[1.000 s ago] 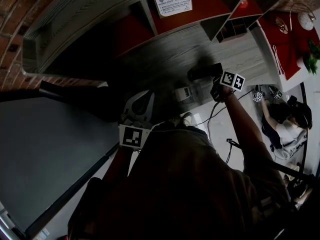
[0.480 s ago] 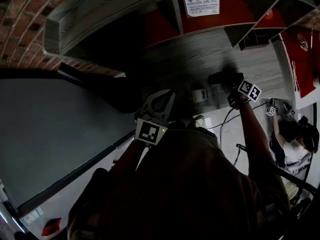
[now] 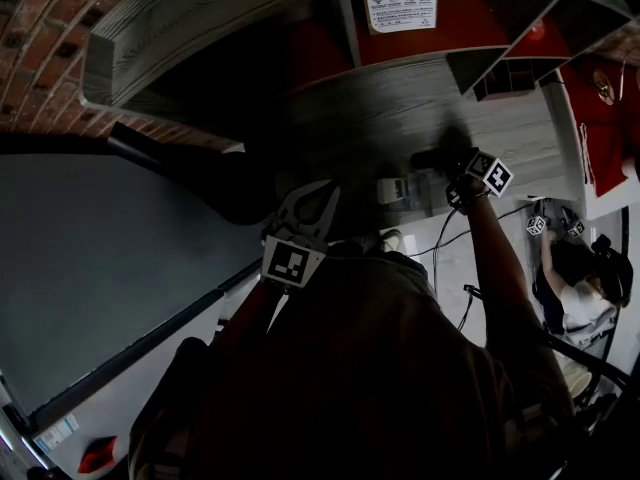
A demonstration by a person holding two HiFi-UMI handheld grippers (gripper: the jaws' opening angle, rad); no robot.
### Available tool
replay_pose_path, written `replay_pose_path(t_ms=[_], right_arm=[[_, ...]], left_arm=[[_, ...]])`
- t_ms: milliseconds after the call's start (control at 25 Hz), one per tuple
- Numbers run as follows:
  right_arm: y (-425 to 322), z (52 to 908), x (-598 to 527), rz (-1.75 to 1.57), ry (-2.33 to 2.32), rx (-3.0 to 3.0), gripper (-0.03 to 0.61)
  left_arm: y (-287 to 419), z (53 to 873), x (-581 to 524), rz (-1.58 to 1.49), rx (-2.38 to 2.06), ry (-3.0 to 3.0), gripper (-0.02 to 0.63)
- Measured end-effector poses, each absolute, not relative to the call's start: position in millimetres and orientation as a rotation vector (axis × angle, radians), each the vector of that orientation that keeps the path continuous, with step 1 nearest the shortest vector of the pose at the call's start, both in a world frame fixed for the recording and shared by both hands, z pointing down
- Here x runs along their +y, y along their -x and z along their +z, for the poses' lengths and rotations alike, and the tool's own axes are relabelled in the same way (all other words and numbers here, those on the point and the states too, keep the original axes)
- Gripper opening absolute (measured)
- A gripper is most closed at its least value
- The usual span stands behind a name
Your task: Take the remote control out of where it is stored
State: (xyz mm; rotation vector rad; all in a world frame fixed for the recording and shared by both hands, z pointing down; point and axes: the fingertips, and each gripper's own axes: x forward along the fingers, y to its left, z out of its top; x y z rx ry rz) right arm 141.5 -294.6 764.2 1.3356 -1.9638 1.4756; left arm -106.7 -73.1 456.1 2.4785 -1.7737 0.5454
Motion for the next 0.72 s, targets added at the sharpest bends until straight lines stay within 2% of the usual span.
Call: replay_pose_path(t_ms=[640,720], right_arm=[[-146,758,-291,1.253,-1.467,-1.67,0.264],[-151,761,-293,1.218,-1.488,-1.656,0.298]], left_arm=[[115,465,-64,0.579,-1.777,-2.45,0.011],[118,466,-62,0.58,-1.783,-2.446,0.011]])
